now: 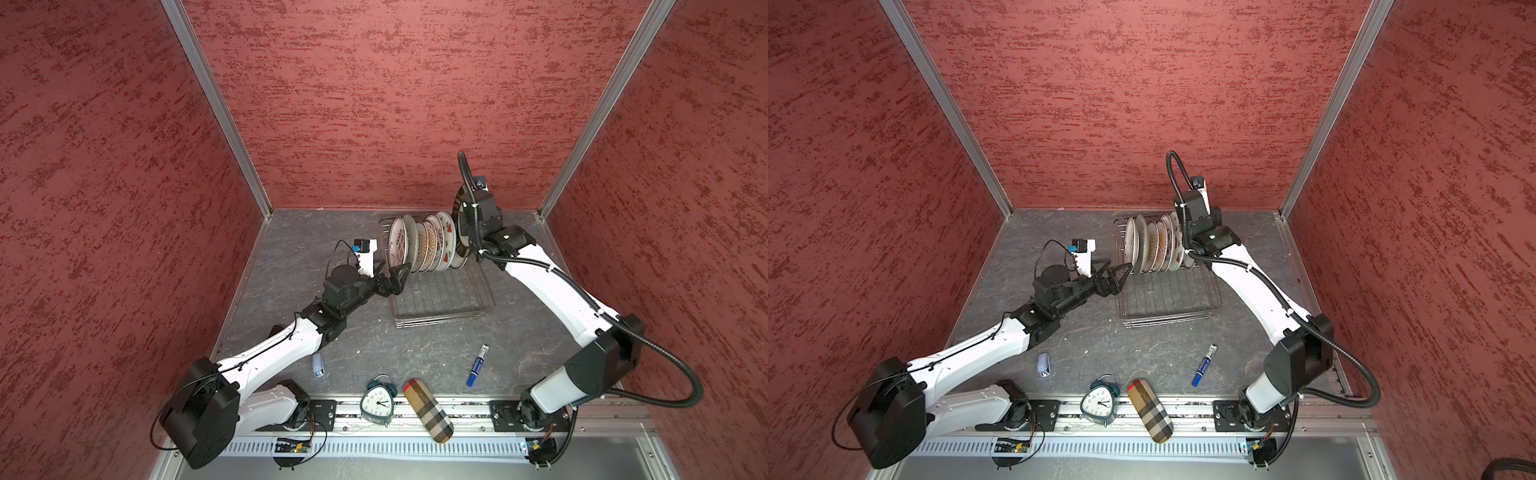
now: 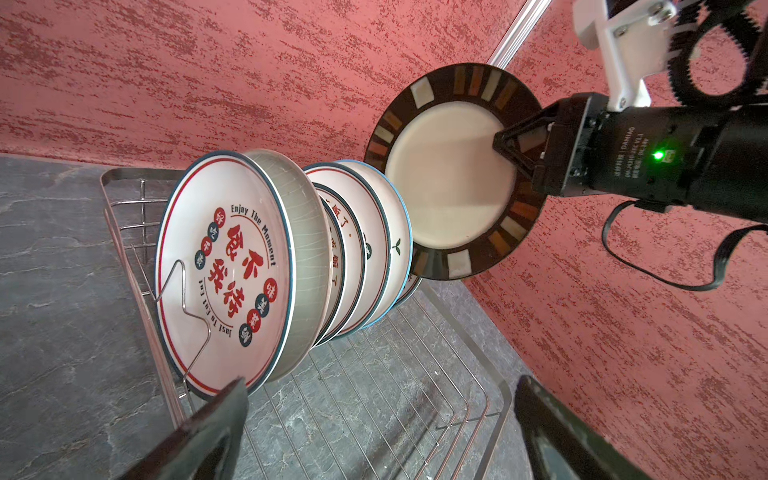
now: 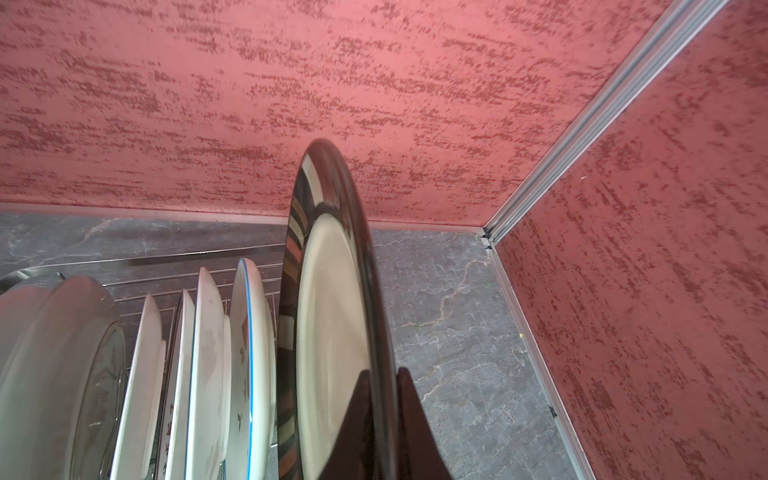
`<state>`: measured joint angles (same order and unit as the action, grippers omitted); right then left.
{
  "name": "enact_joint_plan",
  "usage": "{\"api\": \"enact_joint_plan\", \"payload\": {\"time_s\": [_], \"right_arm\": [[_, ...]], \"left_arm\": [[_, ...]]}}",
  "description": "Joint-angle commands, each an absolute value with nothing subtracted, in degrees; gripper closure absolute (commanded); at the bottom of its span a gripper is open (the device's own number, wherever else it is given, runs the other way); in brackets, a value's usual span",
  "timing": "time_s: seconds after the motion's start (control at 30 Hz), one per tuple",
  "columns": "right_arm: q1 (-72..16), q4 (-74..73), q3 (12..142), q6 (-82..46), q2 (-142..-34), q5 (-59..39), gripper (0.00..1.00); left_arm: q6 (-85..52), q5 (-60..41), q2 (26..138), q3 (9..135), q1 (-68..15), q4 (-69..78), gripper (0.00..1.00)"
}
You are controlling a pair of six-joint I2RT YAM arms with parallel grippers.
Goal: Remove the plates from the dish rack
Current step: 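Grasp the dark-rimmed plate rim with the right gripper and lift it up, then pull the dark-rimmed plate out of the rack toward the left gripper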
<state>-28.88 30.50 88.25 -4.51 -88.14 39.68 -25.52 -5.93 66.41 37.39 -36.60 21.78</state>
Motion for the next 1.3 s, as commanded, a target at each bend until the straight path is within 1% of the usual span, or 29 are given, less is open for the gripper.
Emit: {"api": "enact_joint_plan", "payload": {"time_s": [0.0,0.47,0.53,0.63,0.7,0.77,0.83,0.9,0.97,1.17,1.27], "right_arm": [[-29.5,23.6,87.2,-6.3,-80.6,44.1,1.0],[-30.7,21.8,71.4,-12.2,-61.8,39.8,1.0],[-30.7,20.2,68.3,-13.4,-58.9,37.1,1.0],[-30.7,17.4,63.0,-15.9,-54.2,25.4,1.0],[-30.7,16.8,61.2,-18.4,-52.7,17.9,1.0],[-30.7,15.2,59.3,-20.1,-51.6,13.7,1.0],[-30.7,13.4,57.1,-22.3,-50.4,11.7,1.0],[-30.8,11.2,54.9,-23.4,-48.8,9.3,1.0],[-30.8,9.1,52.7,-24.9,-47.7,8.2,1.0],[-30.7,-0.3,45.7,-30.7,-47.4,1.8,1.0],[-30.7,-7.0,41.8,-34.5,-47.1,-0.5,1.0]], "left_arm": [[-26.7,-6.7,64.6,37.2,-36.4,21.9,0.01],[-30.5,-8.6,57.8,34.8,-36.5,19.8,0.01],[-30.5,-7.3,56.5,34.5,-36.9,17.3,0.01],[-29.4,-2.8,54.5,34.2,-39.0,12.5,0.01],[-30.6,-3.0,53.5,33.6,-39.3,11.0,0.01],[-31.8,-4.4,52.5,32.6,-39.3,10.7,0.01],[-32.4,-4.0,51.1,31.8,-39.7,9.6,0.01],[-31.7,2.4,49.6,31.5,-42.2,6.1,0.0],[-31.2,7.7,48.8,30.1,-44.3,5.9,0.01],[-34.5,3.0,50.2,26.6,-44.4,11.0,0.01],[-35.1,2.9,49.3,26.4,-44.4,10.1,0.0]]}}
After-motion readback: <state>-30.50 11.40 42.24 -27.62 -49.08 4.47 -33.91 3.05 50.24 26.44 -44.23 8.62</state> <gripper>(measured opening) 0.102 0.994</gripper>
